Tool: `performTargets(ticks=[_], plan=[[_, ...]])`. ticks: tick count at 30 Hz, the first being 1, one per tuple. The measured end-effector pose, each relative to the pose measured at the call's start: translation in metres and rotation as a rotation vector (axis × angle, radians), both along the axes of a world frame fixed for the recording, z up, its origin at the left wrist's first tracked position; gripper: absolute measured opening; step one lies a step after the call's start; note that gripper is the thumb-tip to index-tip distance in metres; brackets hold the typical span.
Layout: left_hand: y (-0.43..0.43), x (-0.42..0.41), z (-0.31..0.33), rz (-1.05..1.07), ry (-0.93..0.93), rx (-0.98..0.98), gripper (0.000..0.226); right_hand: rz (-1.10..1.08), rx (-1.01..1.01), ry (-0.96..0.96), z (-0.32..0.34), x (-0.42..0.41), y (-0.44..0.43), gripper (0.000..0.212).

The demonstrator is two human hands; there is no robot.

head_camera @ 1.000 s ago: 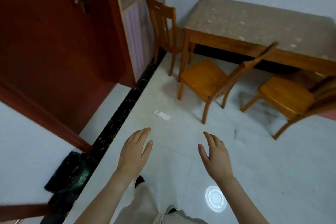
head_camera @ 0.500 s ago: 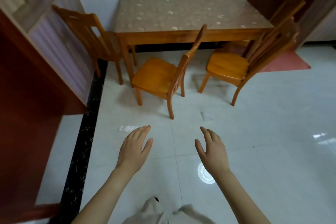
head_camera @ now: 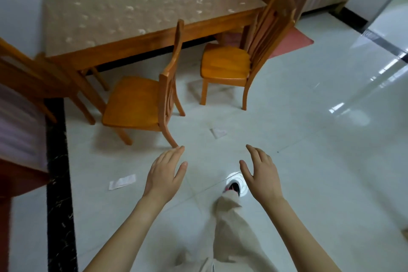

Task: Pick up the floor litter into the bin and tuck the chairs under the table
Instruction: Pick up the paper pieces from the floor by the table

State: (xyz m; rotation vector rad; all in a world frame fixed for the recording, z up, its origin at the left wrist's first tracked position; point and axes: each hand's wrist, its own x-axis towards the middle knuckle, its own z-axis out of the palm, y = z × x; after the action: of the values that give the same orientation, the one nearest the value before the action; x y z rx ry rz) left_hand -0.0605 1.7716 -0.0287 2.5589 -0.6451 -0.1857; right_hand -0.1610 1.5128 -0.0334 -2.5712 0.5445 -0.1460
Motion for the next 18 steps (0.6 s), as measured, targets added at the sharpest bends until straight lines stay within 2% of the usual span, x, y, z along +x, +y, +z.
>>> performTargets(ticks=[7, 10, 14, 18], plan=[[-0.114, 0.087, -0.034, 0.072, 0.097, 0.024, 0.063, 0.041, 0.025, 0.094, -0.025, 0.104, -0.117, 0.052], [-0.162, 0.128, -0.04, 0.137, 0.122, 0.002, 0.053, 0.076, 0.043, 0.121, -0.027, 0.152, -0.156, 0.052], [-0.214, 0.187, -0.048, 0.175, 0.119, 0.007, 0.047, 0.15, -0.003, 0.094, -0.04, 0.22, -0.195, 0.058], [-0.247, 0.25, -0.078, 0.101, 0.036, 0.052, 0.055, 0.204, -0.051, 0.051, -0.078, 0.289, -0.224, 0.057]])
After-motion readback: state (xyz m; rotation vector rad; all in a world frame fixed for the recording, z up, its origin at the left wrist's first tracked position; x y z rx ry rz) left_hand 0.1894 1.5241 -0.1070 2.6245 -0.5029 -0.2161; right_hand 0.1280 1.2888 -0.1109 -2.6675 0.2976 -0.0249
